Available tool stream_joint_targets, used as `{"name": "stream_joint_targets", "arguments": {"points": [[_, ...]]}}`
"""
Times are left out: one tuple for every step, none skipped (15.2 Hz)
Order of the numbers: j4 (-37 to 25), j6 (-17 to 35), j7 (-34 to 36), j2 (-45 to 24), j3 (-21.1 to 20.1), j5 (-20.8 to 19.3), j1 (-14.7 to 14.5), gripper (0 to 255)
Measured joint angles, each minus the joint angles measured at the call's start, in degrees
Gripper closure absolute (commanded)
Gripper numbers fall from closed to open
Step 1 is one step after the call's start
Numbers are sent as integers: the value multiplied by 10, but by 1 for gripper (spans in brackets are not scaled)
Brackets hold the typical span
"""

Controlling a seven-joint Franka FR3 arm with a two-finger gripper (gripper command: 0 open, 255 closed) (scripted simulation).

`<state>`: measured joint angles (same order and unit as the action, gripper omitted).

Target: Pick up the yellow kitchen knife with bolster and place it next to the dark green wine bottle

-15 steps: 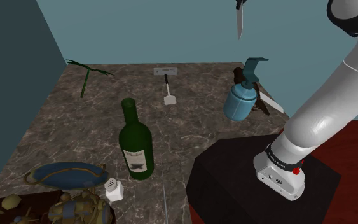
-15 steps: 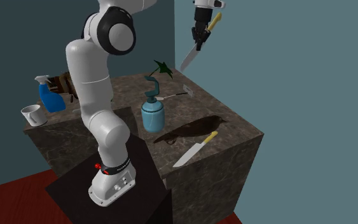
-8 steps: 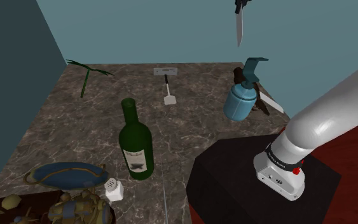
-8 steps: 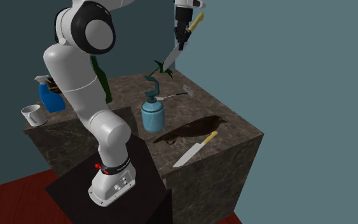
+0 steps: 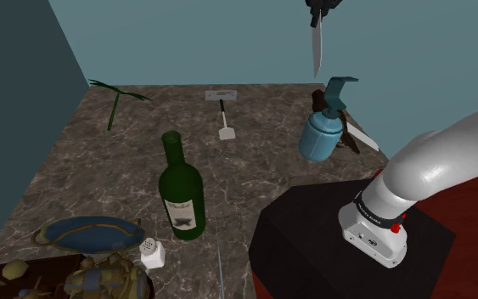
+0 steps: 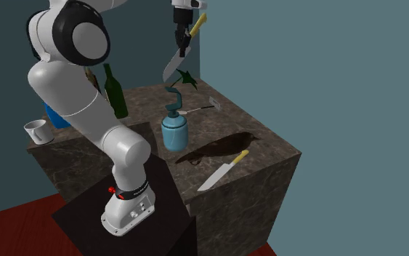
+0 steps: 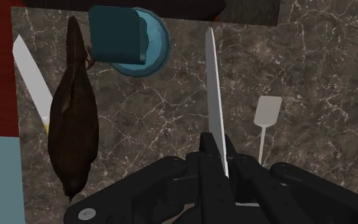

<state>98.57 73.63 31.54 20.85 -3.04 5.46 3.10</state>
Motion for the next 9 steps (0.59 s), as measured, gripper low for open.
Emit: {"name": "stream_joint_targets", "arguments": {"points": [[10, 0, 11, 10, -7, 4, -3, 255], [13, -2, 24, 17, -16, 9, -8, 255], [26, 0, 40, 31, -27, 16, -13, 255], [35, 0, 52, 40, -35, 21, -16, 255], [46, 2, 64, 51, -44, 26, -20, 255], [48, -2, 77, 58, -52, 32, -24, 255], [55, -3, 92, 68, -63, 40, -28, 255], [59, -4, 101, 75, -69, 44, -30, 255], [60, -7, 115, 81, -79, 51, -34, 255]]}}
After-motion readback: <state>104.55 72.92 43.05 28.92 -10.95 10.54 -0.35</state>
